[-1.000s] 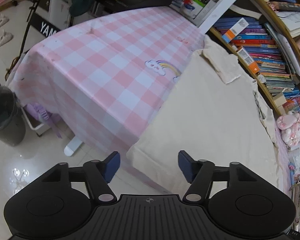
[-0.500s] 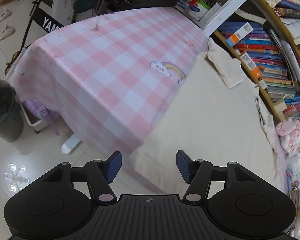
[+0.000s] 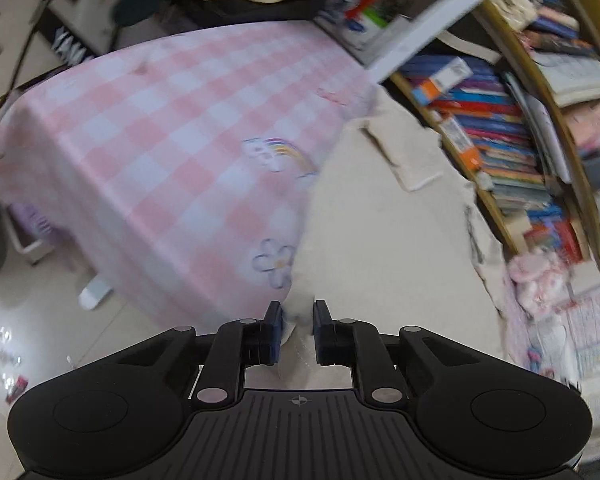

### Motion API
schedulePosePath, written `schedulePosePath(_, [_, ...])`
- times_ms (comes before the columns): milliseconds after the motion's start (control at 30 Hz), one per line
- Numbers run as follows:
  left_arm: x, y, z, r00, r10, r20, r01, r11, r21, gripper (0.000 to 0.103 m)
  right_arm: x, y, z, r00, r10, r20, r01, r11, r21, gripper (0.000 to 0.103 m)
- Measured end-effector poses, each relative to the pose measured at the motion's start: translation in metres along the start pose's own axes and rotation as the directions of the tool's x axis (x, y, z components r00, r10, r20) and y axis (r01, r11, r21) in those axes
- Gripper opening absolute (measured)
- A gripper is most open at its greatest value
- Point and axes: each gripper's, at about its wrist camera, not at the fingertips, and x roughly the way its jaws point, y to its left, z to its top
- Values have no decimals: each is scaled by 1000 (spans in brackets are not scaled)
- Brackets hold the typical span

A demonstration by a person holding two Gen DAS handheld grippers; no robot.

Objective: Fold clothes

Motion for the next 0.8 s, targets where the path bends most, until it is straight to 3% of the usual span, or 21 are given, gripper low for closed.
schedulePosePath(167, [14,9,0,999,22,-38,-22,1000,-12,16,7,3,2,1000,-19,5,19,1000,-7,9])
schedulePosePath(300, [15,22,1,999,-3,-36,1,998,-62,23,4,8,5,997,-55,57,58,997,-58,33])
schedulePosePath(400, [17,29,4,999,-28,-30,25,996,-84,24,6,10,12,995,-61,81,71,989,-127,42])
schedulePosePath(500, [20,27,6,999,-35,-33,33,997,-76,24,16,9,21,998,-49,44,55,989,-136,43])
schedulePosePath(700, [21,17,8,998,-38,-56,38,999,-12,41,23,18,16,1000,-19,6,19,989,-145,43])
schedulePosePath(800, [20,13,7,998,-29,-56,31,999,29,42,22,20,13,1000,-18,2,19,984,-177,43])
